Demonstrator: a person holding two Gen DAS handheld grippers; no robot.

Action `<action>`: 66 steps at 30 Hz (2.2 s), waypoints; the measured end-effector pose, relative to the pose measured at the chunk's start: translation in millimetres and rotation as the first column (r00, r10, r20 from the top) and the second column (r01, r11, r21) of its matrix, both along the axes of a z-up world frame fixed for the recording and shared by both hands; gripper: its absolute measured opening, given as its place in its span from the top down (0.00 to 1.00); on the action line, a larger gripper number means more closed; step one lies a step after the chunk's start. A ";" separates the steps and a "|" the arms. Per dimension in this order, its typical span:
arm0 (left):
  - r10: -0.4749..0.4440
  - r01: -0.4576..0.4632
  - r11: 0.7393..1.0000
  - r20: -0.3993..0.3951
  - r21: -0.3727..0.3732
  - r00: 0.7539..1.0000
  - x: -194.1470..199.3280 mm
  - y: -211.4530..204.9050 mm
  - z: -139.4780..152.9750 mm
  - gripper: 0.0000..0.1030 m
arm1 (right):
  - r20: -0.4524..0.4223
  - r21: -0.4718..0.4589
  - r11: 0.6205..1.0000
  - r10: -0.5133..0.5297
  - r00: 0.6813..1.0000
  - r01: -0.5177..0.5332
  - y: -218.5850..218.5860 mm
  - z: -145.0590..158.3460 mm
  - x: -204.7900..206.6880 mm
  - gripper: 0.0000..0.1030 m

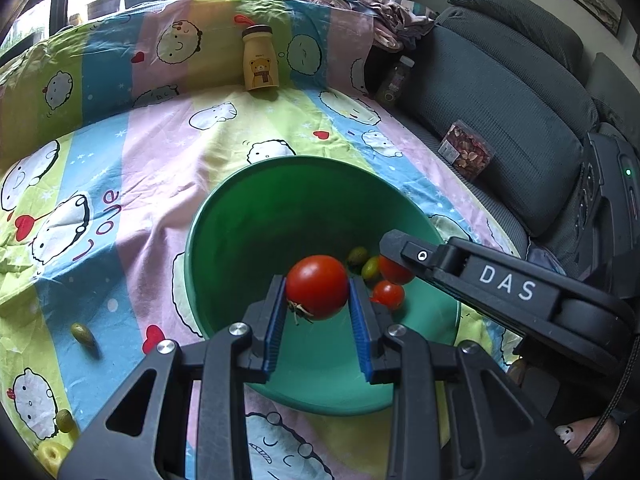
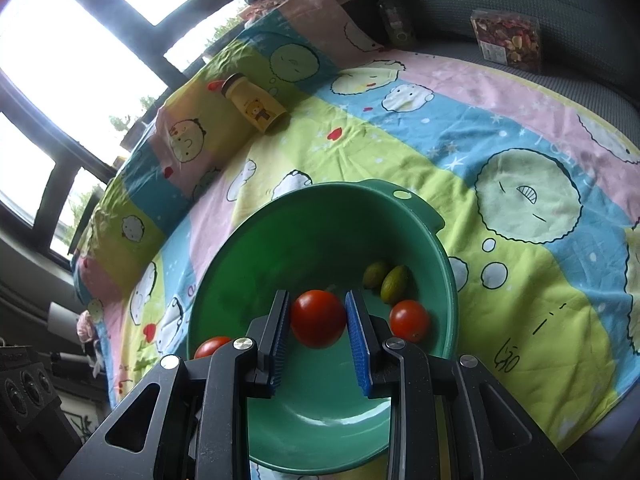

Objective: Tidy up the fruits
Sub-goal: 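Carry both held cherry tomatoes over the green bowl, then open the left gripper over the bowl while the right gripper releases its tomato, then move both open grippers back to the green olives on the sheet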

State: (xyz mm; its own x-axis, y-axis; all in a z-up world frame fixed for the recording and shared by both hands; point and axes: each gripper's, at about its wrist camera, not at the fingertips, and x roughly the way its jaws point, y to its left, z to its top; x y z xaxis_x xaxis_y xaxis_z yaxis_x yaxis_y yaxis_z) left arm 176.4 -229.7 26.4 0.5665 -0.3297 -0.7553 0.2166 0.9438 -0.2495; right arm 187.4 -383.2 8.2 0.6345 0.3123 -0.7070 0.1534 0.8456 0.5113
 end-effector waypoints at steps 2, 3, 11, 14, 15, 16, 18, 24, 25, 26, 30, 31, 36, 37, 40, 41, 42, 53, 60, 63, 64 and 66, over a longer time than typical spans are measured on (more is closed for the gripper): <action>0.000 0.000 1.000 -0.007 0.002 1.000 0.7 0.4 -1.5 0.70 | -0.004 -0.009 1.000 -0.001 1.000 0.001 1.1 0.1 0.1 0.71; 0.001 -0.001 1.000 -0.010 0.003 1.000 1.2 0.6 -2.1 0.70 | -0.005 -0.011 1.000 -0.001 1.000 0.001 1.5 -0.1 0.2 0.71; 0.005 -0.005 1.000 -0.027 0.009 1.000 3.0 3.0 -6.5 0.70 | -0.011 -0.025 1.000 0.007 1.000 -0.008 4.5 -0.1 1.5 0.71; 0.015 -0.015 1.000 -0.032 0.011 0.999 3.7 4.3 -8.6 0.70 | -0.017 -0.034 0.999 0.007 1.000 -0.008 5.2 -0.9 2.2 0.71; 0.015 -0.015 1.000 -0.034 0.012 0.999 3.9 4.5 -9.3 0.70 | -0.018 -0.038 0.999 0.007 1.000 -0.008 5.3 -1.0 2.4 0.71; 0.015 -0.014 1.000 -0.036 0.014 0.999 4.1 4.6 -10.0 0.70 | -0.019 -0.042 0.999 0.007 1.000 -0.008 5.4 -1.0 2.5 0.71; 0.017 -0.016 1.000 -0.041 0.014 0.999 4.3 4.4 -11.1 0.70 | -0.020 -0.046 0.999 0.006 1.000 -0.006 5.5 -0.9 2.6 0.71; 0.032 -0.031 0.999 -0.045 0.018 0.998 4.1 6.7 -11.8 0.70 | -0.030 -0.049 0.999 0.000 1.000 -0.002 5.6 -1.9 2.9 0.71; 0.036 -0.036 0.999 -0.041 0.015 0.998 3.5 7.5 -11.4 0.70 | -0.031 -0.049 0.999 0.000 1.000 -0.002 5.7 -1.8 2.9 0.71; 0.038 -0.038 0.999 -0.039 0.017 0.998 3.1 8.4 -10.9 0.70 | -0.032 -0.048 0.999 0.000 0.999 -0.001 5.6 -1.7 2.9 0.71; 0.041 -0.041 0.999 -0.024 0.011 0.999 -0.6 12.5 -5.6 0.67 | -0.022 -0.049 0.999 0.001 1.000 -0.002 6.7 1.5 1.3 0.70; 0.047 -0.046 0.999 -0.020 0.005 0.999 -1.9 14.8 -3.8 0.62 | -0.020 -0.041 0.999 0.002 1.000 -0.003 6.8 2.1 1.1 0.69; 0.092 -0.092 0.996 0.010 -0.012 0.996 -12.7 32.0 8.4 0.53 | 0.007 -0.051 0.999 0.008 1.000 -0.007 10.9 8.1 -1.7 0.59; 0.104 -0.103 0.995 0.018 -0.017 0.994 -15.5 37.4 11.1 0.51 | 0.014 -0.054 0.998 0.011 1.000 -0.010 12.3 9.8 -2.4 0.58; 0.144 -0.143 0.990 0.037 -0.014 0.989 -26.3 54.7 19.2 0.48 | 0.032 -0.059 0.998 0.025 0.999 -0.023 18.3 15.1 -4.9 0.57; 0.158 -0.158 0.987 0.045 -0.008 0.986 -30.6 61.5 22.1 0.47 | 0.037 -0.060 0.998 0.032 0.999 -0.030 20.9 16.8 -5.6 0.57; 0.177 -0.177 0.984 0.054 -0.003 0.983 -35.7 69.3 24.6 0.45 | 0.043 -0.060 0.997 0.041 0.998 -0.038 23.6 18.5 -6.0 0.55; 0.439 -0.444 0.894 0.081 0.057 0.895 -91.3 180.0 28.2 0.40 | 0.101 -0.088 0.975 0.213 0.972 -0.205 79.4 34.3 -11.7 0.47; 0.516 -0.514 0.856 -0.020 0.052 0.856 -104.4 226.7 -4.6 0.41 | 0.100 -0.093 0.919 0.390 0.915 -0.382 134.4 30.8 -10.7 0.47; 0.490 -0.489 0.872 -0.062 0.043 0.869 -101.4 234.2 -17.8 0.41 | 0.072 -0.088 0.889 0.455 0.888 -0.448 159.1 21.0 -7.8 0.47; 0.478 -0.478 0.878 -0.081 0.027 0.875 -99.4 236.9 -22.5 0.41 | 0.063 -0.081 0.878 0.477 0.876 -0.472 166.8 17.7 -6.8 0.47; 0.455 -0.456 0.890 -0.124 0.022 0.882 -95.6 238.7 -31.1 0.44 | 0.046 -0.073 0.851 0.524 0.851 -0.520 182.9 11.3 -5.3 0.47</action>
